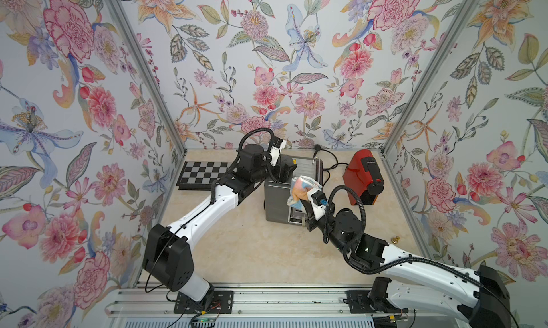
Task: Wipe the surface of a coffee machine
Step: Wipe the dirt from the surface of the coffee machine.
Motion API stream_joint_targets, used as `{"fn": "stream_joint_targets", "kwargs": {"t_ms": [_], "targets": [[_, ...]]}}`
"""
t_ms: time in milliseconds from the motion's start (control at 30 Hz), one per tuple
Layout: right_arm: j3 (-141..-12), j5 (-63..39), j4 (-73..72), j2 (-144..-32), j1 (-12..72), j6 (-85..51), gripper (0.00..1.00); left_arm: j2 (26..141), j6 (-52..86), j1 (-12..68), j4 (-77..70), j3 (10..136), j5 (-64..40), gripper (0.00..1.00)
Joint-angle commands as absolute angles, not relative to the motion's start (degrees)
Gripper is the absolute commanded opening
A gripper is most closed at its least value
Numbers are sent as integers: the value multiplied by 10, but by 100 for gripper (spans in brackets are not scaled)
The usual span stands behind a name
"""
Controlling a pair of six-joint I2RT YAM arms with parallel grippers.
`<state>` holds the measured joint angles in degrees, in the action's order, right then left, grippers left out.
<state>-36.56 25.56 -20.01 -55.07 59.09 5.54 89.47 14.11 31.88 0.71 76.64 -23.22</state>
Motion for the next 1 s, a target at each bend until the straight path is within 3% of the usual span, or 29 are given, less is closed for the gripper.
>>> {"fn": "stream_joint_targets", "kwargs": {"t_ms": [0,133,467,967], "targets": [[-338,284,-135,-496,577,49,0,922,180,334,34,762,-308,14],[-322,269,-122,-484,578,36,0,924,182,337,35,768,-306,15],[-270,224,-206,-573,541,-20,0,925,183,342,44,779,-309,15],[-410,143,-276,-715,587,7,0,915,181,344,45,774,-306,15]]}}
